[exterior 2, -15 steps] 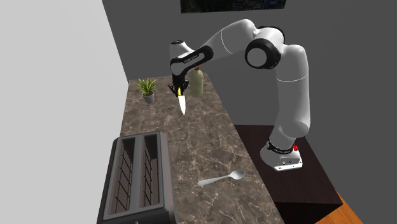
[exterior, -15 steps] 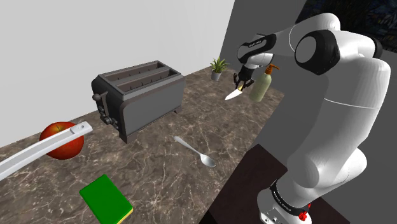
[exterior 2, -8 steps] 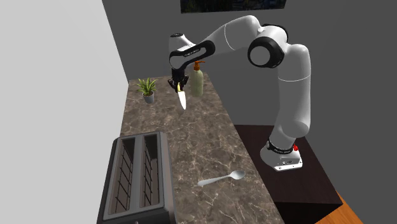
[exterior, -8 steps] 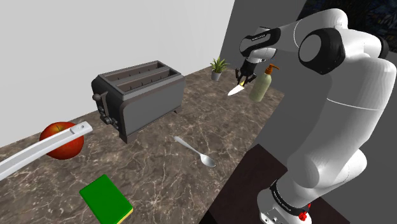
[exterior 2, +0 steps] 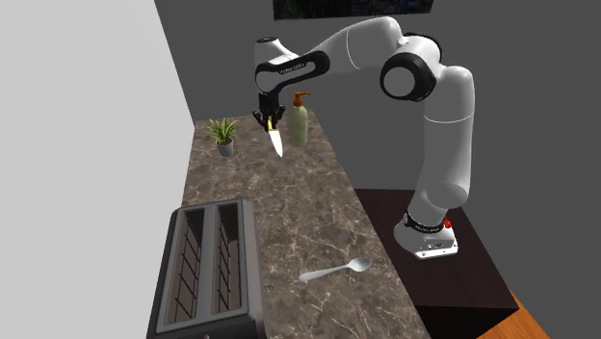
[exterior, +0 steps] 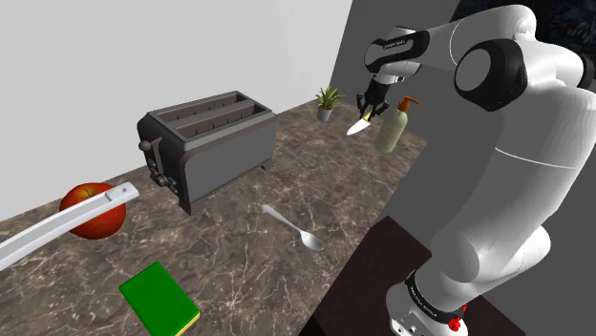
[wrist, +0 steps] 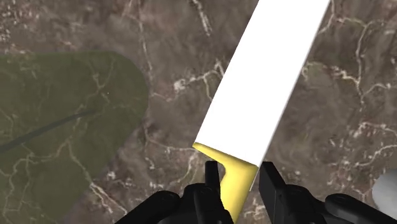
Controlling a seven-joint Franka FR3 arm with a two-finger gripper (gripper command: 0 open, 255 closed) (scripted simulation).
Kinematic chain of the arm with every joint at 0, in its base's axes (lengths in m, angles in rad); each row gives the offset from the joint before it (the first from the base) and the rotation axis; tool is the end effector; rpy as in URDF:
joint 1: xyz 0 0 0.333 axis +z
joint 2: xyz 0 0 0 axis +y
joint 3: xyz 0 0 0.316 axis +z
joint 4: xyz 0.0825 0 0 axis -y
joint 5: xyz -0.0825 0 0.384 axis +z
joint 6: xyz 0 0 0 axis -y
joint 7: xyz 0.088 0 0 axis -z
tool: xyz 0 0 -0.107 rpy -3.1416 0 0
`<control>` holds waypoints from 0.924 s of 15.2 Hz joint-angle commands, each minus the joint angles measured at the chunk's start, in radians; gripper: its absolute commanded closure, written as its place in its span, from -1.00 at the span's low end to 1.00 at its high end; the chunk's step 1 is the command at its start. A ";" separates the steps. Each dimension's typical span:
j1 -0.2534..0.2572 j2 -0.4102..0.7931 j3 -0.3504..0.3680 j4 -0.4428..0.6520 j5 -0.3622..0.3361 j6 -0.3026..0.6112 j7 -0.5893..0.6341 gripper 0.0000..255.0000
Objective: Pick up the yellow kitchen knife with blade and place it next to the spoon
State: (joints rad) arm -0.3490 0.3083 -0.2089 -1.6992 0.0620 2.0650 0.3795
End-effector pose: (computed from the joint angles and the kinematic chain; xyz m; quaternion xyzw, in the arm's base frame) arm 0.5601 -0.3316 0.4235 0.8880 -0.4586 0.0319 0.0064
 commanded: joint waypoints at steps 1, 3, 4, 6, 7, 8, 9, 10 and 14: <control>0.015 -0.029 0.004 -0.034 -0.009 0.005 0.020 1.00; 0.044 -0.081 0.013 -0.106 -0.025 0.027 0.062 1.00; 0.058 -0.106 0.019 -0.140 -0.033 0.036 0.083 1.00; 0.084 -0.153 0.032 -0.203 -0.048 0.052 0.128 1.00; 0.097 -0.176 0.039 -0.232 -0.055 0.059 0.151 1.00; 0.110 -0.198 0.047 -0.260 -0.062 0.065 0.174 1.00; 0.122 -0.219 0.055 -0.287 -0.068 0.071 0.197 1.00; 0.134 -0.239 0.064 -0.312 -0.074 0.076 0.221 1.00; 0.180 -0.312 0.104 -0.402 -0.093 0.091 0.316 1.00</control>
State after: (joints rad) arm -0.1809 0.0171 -0.1149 -2.0822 -0.0259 2.1591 0.6703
